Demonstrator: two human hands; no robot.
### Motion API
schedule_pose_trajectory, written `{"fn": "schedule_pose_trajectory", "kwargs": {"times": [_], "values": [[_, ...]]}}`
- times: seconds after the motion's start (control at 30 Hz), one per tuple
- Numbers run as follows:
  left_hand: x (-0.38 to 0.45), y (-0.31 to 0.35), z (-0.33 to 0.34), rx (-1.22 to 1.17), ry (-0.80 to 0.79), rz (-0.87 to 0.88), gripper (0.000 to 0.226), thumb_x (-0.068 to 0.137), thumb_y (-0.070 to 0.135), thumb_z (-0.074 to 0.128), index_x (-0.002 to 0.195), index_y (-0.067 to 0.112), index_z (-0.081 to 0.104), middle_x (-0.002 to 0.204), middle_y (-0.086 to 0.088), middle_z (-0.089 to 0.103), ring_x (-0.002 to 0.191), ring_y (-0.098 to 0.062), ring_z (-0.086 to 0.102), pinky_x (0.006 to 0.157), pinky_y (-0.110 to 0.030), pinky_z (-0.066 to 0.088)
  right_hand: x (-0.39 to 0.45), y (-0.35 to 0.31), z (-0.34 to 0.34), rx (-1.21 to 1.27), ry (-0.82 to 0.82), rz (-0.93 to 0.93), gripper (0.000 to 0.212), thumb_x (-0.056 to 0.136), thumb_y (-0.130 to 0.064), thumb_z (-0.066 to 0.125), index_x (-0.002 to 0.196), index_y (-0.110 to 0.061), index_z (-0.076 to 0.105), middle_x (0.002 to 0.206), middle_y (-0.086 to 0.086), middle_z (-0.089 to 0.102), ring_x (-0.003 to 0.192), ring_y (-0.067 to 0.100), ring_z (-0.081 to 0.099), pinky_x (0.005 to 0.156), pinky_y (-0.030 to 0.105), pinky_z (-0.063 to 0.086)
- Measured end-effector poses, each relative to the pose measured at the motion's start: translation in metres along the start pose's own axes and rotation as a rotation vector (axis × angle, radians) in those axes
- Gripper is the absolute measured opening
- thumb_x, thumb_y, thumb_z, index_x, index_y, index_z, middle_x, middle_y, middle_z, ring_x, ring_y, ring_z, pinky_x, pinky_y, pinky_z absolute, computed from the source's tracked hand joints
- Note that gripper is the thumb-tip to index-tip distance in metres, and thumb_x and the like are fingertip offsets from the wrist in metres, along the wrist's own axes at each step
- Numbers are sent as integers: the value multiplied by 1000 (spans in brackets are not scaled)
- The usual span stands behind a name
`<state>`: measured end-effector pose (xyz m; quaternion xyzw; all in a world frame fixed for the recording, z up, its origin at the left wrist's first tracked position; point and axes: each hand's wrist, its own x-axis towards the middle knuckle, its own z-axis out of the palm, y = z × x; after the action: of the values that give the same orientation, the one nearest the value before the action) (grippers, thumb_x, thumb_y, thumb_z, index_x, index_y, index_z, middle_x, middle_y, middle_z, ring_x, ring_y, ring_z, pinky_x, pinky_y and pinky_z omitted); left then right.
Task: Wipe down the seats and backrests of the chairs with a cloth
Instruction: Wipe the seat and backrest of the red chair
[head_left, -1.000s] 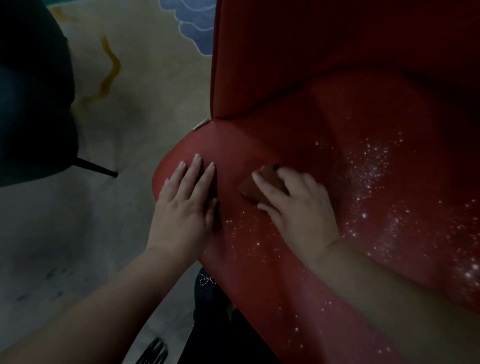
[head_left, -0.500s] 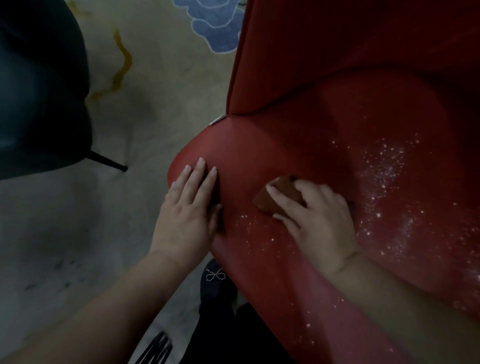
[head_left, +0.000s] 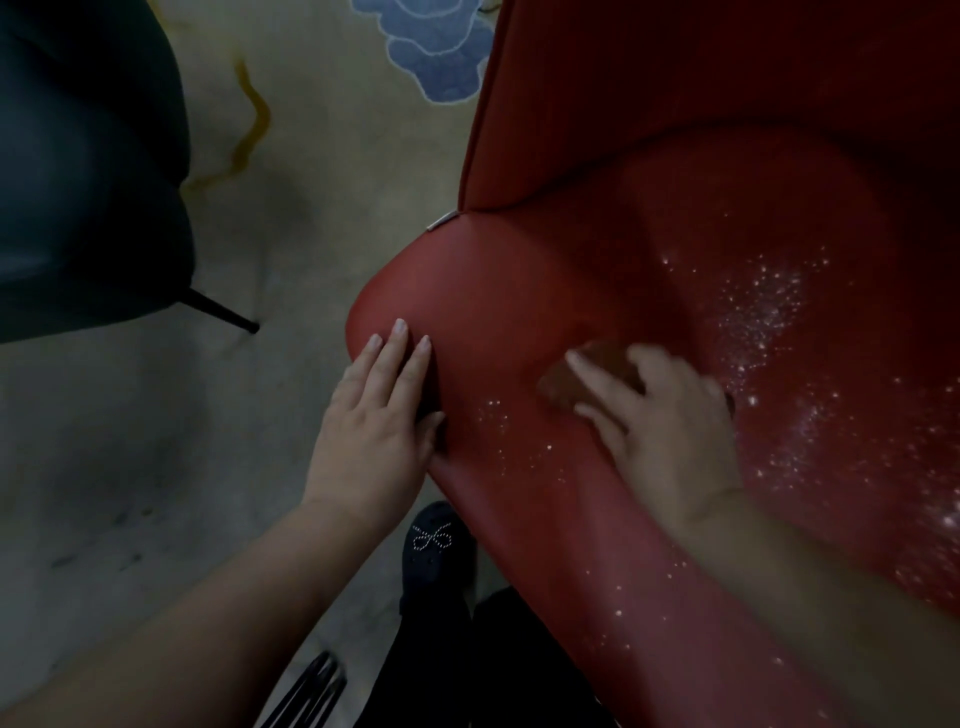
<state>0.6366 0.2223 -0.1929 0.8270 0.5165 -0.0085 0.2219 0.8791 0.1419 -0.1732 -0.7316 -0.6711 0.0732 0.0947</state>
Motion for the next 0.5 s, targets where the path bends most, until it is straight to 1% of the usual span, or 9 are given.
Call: {"fn": "schedule_pose_trajectory", "kwargs": {"times": [0.07,0.1,0.13,0.2,0.27,0.33,0.43,0.5], "values": [[-2,0,0,7,-6,4,66,92,32,57,150,14,29,159,-7,19,146,-27,17,117,-46,24,26,-6,3,1,42,129,42,87,-34,66,129,-28,62,108,14,56,84,32,57,70,43,50],[-3,1,1,4,-7,1,66,92,32,57,150,15,29,159,-7,19,146,-27,17,117,-46,24,33,-14,6,15,52,162,42,87,-34,67,128,-28,63,109,15,56,84,33,57,69,43,52],[-4,2,1,-2,-11,-5,67,92,33,57,150,15,29,159,-7,18,146,-27,16,117,-46,24,33,-24,9,30,53,157,42,86,-33,69,128,-27,64,109,16,57,84,34,57,66,42,53],[-6,3,1,-7,-24,-13,67,93,34,56,151,16,27,160,-5,16,147,-26,14,117,-46,22,17,-36,13,39,18,59,45,84,-31,71,128,-27,63,106,14,57,82,31,58,63,40,53],[-9,4,1,2,-42,-10,68,93,35,55,151,18,24,160,-4,13,148,-25,11,118,-45,21,-9,-31,11,54,-46,-28,46,84,-31,68,130,-29,61,104,11,57,80,27,57,64,41,54],[-11,5,1,12,-57,-10,69,93,34,56,152,18,23,160,-4,12,148,-25,11,117,-45,21,-23,-16,3,68,-66,-54,45,85,-33,65,130,-32,60,102,9,57,79,24,56,63,41,54],[-12,8,0,12,-52,-11,69,93,32,57,151,16,24,160,-5,13,147,-26,12,118,-44,20,-11,-8,-1,45,-28,-13,43,86,-36,64,129,-31,62,100,10,54,79,26,55,61,40,53],[-13,11,2,-11,-28,-24,68,93,30,58,151,15,26,160,-5,15,147,-26,12,120,-41,16,13,-20,3,51,2,82,42,86,-35,66,127,-29,63,103,13,55,82,31,56,63,41,52]]}}
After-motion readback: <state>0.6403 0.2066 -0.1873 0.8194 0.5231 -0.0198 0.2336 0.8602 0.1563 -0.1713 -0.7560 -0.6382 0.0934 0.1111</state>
